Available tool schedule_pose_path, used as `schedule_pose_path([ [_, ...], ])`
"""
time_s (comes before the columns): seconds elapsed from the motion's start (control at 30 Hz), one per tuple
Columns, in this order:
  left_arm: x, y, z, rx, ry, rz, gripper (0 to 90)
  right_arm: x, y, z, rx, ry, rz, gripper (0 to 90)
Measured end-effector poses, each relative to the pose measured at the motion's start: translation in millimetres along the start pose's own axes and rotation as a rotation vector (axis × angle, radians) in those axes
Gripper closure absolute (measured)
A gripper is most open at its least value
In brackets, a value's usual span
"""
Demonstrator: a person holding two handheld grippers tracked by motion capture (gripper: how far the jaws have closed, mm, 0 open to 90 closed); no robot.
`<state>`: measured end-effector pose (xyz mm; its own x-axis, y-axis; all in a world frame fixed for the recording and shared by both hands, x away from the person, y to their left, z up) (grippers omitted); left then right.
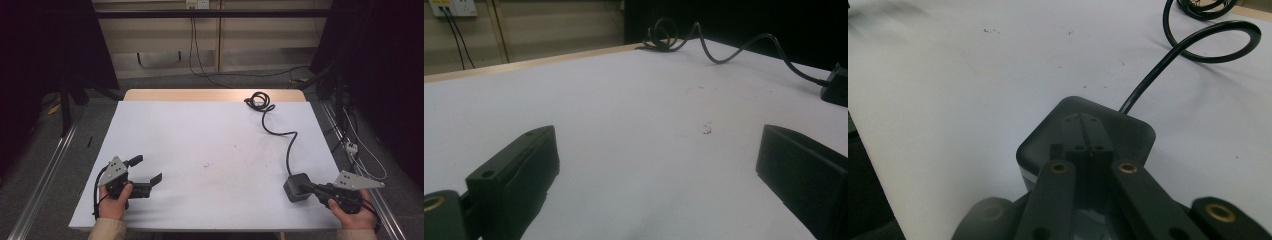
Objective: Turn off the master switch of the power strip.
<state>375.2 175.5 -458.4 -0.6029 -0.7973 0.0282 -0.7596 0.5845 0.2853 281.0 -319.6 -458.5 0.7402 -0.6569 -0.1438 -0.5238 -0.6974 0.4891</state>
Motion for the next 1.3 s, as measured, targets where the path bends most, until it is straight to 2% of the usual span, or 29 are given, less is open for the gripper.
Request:
schedule_pose_path([
  [0.53,-0.9,0.0,0.1,-0.003,-0.001,-0.001,3.3,1.9,0.6,0.4,0.031,-0.021,-0.017,90.0],
  [1.3,-1.9,0.4,-0.9,0.000,-0.010,-0.004,3.4,2.4,0.8,0.1,0.045,-0.037,-0.020,90.0],
])
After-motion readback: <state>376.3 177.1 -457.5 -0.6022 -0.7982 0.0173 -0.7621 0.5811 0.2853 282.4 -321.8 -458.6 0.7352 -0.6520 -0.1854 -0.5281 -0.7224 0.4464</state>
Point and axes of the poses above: each handheld gripper's, and its own axes: y roughly backward along the jaws, z roughly out of its underside, x roughly to its right, the point moved 7 cm from there along -y, roughly forward along the jaws, and after that the axes turned 11 degrees about -z, right-handed, at the moved point
